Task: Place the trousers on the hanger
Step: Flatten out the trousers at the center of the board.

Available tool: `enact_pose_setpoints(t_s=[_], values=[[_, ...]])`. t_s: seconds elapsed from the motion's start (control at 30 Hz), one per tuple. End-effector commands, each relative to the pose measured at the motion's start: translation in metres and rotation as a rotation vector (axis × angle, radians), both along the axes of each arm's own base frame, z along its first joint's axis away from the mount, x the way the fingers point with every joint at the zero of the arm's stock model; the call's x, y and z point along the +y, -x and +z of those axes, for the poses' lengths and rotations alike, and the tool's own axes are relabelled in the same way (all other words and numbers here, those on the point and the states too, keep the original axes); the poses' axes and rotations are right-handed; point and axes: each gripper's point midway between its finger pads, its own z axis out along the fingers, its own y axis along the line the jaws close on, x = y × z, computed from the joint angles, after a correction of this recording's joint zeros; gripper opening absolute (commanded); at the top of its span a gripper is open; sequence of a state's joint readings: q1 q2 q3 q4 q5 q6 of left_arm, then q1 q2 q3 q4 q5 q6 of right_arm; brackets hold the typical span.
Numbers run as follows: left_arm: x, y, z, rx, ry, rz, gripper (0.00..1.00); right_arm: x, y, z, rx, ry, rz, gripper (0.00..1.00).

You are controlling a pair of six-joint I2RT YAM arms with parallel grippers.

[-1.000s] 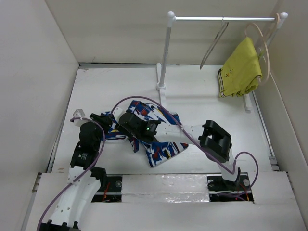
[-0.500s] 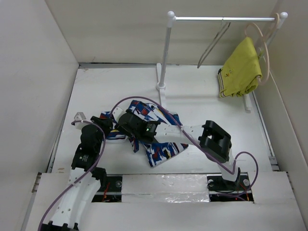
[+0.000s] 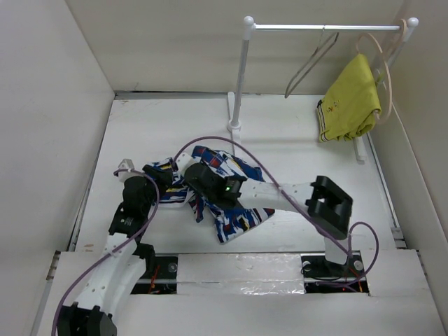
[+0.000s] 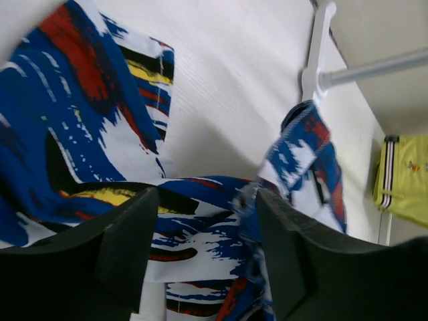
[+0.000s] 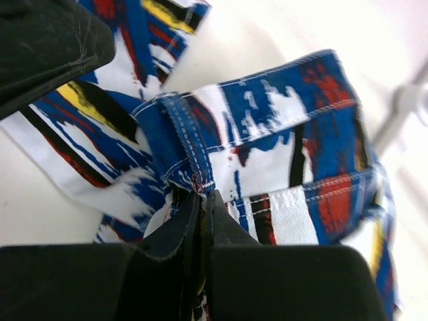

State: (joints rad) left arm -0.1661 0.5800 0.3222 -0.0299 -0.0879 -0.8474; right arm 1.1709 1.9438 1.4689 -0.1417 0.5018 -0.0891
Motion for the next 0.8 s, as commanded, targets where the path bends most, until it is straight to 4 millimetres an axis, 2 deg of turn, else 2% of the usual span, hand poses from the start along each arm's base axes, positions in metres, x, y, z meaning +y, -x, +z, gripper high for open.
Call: enact_pose_setpoints(t_s=[0.0, 0.03, 0.07, 0.1, 0.13, 0.17, 0.2, 0.23, 0.27, 0.3, 0.33, 0.37, 0.4, 0.43, 0.47, 0.5, 0.57, 0.77], values=[[-0.027, -0.011, 0.011, -0.067, 0.009, -0.162, 0.55, -0.041, -0.021, 0.1, -0.111, -0.236, -0.13, 0.0], [-0.032, -0.014, 0.012, -0.077, 0.019, -0.19, 0.54, -0.061, -0.02, 0.089, -0.094, -0.228, -0.165, 0.0], [-0.035, -0.015, 0.012, -0.082, 0.022, -0.204, 0.53, -0.08, -0.021, 0.093, -0.101, -0.239, -0.206, 0.0], [-0.037, -0.016, 0.013, -0.087, 0.018, -0.217, 0.53, -0.109, -0.025, 0.119, -0.107, -0.33, -0.275, 0.0], [-0.039, -0.018, 0.014, -0.092, 0.019, -0.232, 0.53, -0.134, -0.022, 0.1, -0.086, -0.304, -0.313, 0.0], [-0.043, -0.017, 0.013, -0.092, 0.025, -0.254, 0.54, -0.155, -0.021, 0.1, -0.085, -0.324, -0.358, 0.0], [-0.046, -0.017, 0.012, -0.094, 0.027, -0.27, 0.55, -0.18, -0.015, 0.123, -0.092, -0.429, -0.403, 0.0], [-0.048, -0.018, 0.006, -0.087, 0.032, -0.283, 0.55, -0.209, -0.017, 0.119, -0.089, -0.442, -0.469, 0.0], [-0.051, -0.017, 0.003, -0.078, 0.039, -0.3, 0.55, -0.233, -0.012, 0.099, -0.07, -0.428, -0.519, 0.0], [-0.053, -0.017, 0.0, -0.067, 0.038, -0.31, 0.55, -0.252, -0.008, 0.097, -0.064, -0.456, -0.564, 0.0], [-0.054, -0.018, -0.005, -0.048, 0.036, -0.318, 0.55, -0.285, -0.005, 0.112, -0.082, -0.57, -0.651, 0.0], [-0.059, -0.017, -0.006, -0.045, 0.037, -0.342, 0.55, -0.31, 0.003, 0.087, -0.058, -0.54, -0.719, 0.0], [-0.06, -0.017, -0.007, -0.046, 0.036, -0.35, 0.55, -0.329, 0.008, 0.085, -0.066, -0.568, -0.773, 0.0], [-0.064, -0.018, -0.007, -0.05, 0.038, -0.365, 0.56, -0.349, 0.018, 0.098, -0.099, -0.667, -0.812, 0.0], [-0.066, -0.017, -0.007, -0.052, 0.044, -0.377, 0.56, -0.373, 0.022, 0.091, -0.108, -0.668, -0.883, 0.0], [-0.067, -0.018, -0.007, -0.05, 0.045, -0.384, 0.56, -0.387, 0.028, 0.083, -0.107, -0.68, -0.921, 0.0], [-0.069, -0.02, 0.0, -0.068, 0.047, -0.396, 0.56, -0.412, 0.043, 0.087, -0.128, -0.774, -0.983, 0.0], [-0.068, -0.021, 0.013, -0.096, 0.033, -0.392, 0.56, -0.441, 0.065, 0.063, -0.081, -0.793, -1.118, 0.0]])
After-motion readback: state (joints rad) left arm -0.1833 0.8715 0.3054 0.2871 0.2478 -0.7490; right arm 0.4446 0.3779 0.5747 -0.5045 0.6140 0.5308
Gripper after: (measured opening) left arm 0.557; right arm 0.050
